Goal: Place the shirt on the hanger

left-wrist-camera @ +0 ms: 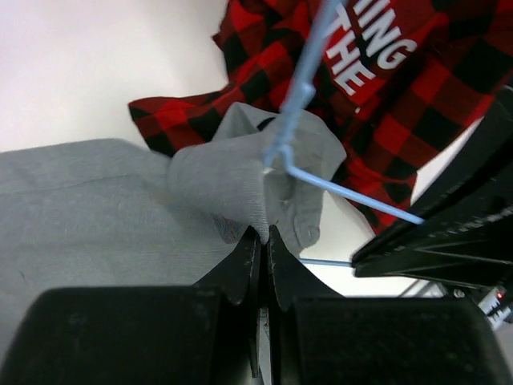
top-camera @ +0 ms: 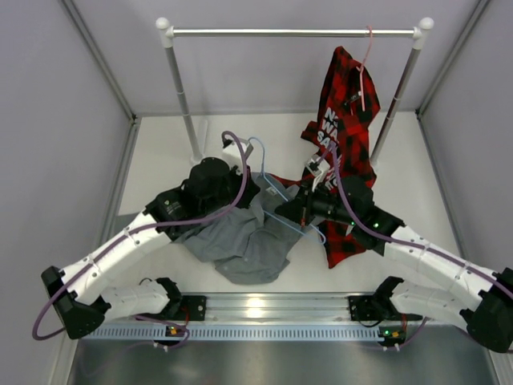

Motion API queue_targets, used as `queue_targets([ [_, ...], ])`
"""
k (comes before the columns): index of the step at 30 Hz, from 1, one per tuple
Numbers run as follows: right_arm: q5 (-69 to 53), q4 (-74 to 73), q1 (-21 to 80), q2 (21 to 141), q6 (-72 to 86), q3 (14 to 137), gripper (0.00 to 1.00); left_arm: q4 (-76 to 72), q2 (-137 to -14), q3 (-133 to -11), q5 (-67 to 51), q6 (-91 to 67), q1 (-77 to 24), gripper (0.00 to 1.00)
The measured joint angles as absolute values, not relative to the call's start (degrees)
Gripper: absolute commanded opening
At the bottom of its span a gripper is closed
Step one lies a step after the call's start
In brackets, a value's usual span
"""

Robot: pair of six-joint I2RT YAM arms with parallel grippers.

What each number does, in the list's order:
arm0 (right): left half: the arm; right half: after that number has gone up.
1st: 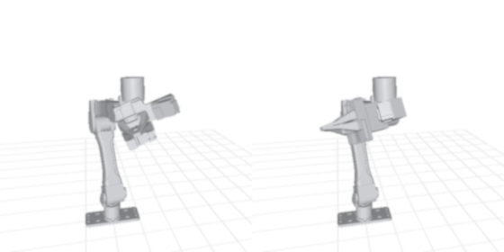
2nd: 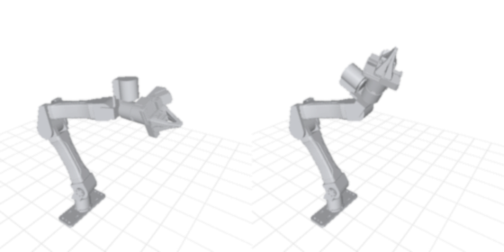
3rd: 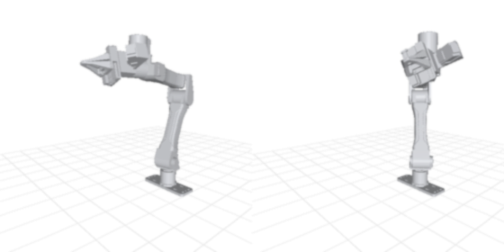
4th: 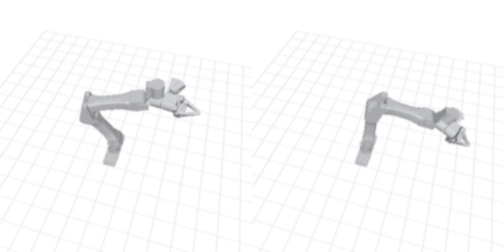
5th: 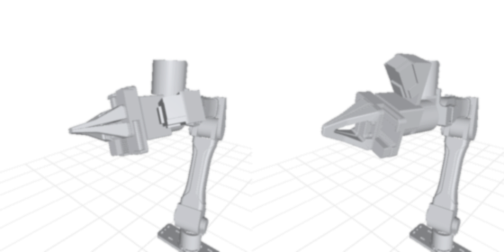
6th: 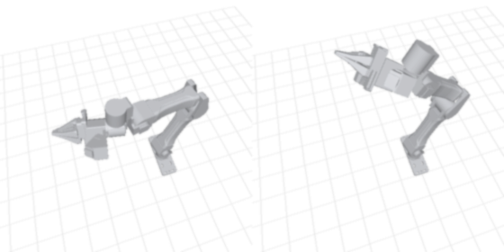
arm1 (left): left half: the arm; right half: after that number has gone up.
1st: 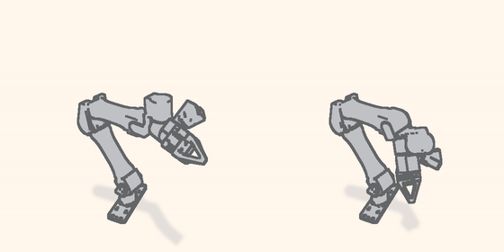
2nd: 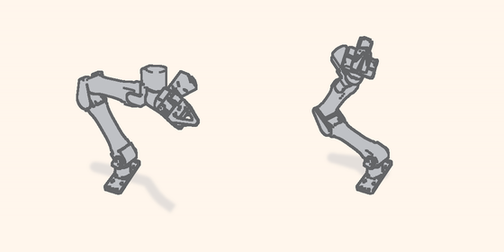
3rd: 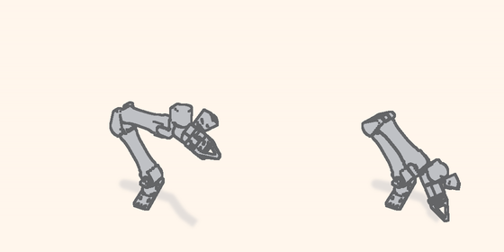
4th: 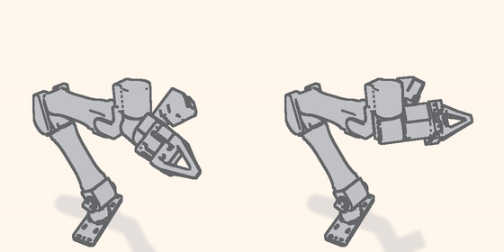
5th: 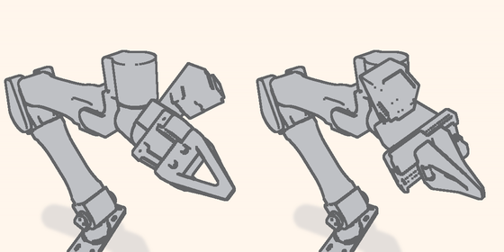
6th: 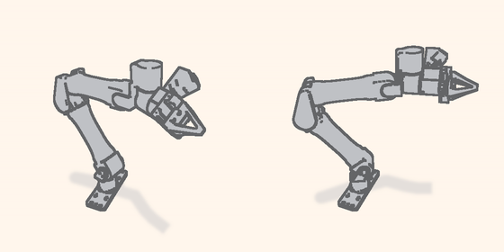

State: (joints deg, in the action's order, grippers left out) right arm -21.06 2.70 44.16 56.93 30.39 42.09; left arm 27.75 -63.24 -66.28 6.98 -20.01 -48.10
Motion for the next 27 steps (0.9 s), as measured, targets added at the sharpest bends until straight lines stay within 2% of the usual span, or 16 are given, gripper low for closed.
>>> queue_targets([
  [13, -24.62, 19.33, 44.27, 62.19, 30.57, 38.22, 0.0, 27.99, -61.25, -67.44, -6.9, -19.11, -48.01, 0.0],
  [17, -24.93, 26.57, 44.25, 62.28, 31.16, 35.48, 0.0, 30.28, -61.23, -70.98, -5.3, -17.43, -48.12, 0.0],
  [23, -25.36, 34.7, 44.51, 60.64, 31.42, 31.03, 0.0, 34.85, -61.54, -74.83, 5.02, -14.98, -48.14, 0.0],
  [27, -25.34, 38.89, 44.53, 59.72, 31.7, 29.23, 0.0, 36.47, -63.2, -76.62, 3.49, -12.43, -48.16, 0.0],
])
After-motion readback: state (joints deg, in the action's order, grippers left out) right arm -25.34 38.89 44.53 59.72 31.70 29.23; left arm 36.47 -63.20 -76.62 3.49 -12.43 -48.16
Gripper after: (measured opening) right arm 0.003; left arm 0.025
